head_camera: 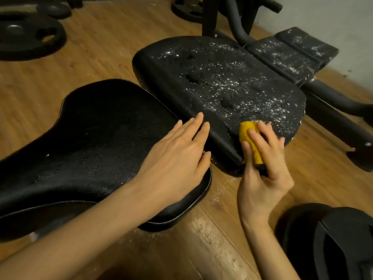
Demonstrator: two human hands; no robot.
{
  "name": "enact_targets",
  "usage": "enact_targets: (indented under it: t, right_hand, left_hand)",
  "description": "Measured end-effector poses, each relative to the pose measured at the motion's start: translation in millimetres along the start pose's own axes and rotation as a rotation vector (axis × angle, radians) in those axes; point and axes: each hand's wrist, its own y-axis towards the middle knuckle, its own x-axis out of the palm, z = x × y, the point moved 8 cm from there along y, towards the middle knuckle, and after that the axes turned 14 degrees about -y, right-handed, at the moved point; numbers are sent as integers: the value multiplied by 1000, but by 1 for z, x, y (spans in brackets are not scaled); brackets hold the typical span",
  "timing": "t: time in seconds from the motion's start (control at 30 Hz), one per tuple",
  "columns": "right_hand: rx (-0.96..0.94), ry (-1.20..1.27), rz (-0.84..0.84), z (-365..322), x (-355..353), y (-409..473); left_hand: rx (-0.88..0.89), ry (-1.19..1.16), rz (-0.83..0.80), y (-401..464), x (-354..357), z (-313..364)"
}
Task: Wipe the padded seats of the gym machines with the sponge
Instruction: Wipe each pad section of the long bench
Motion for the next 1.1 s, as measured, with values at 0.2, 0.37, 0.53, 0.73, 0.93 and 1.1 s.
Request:
enact_targets:
  t: [0.2,0.37,0.53,0.73,0.93,1.1]
  right_hand:
    - [-175,4,-86,2,-2,-27]
    - [249,191,235,46,-12,-4]
    - [222,281,106,20,0,-59]
    - [661,520,422,87,-5,-15]
    - [596,657,216,38,1,-59]
    - [787,681,380,118,3,3]
  left_hand:
    - [-80,9,-75,3,3,2]
    - [-105,36,-75,5,6,4]
    - [-132,36,-49,6,12,0]
    - [-171,33,-57,4,15,-3]
    - [-155,41,-43,6,15,-8]
    - [-154,33,-41,4,15,-6]
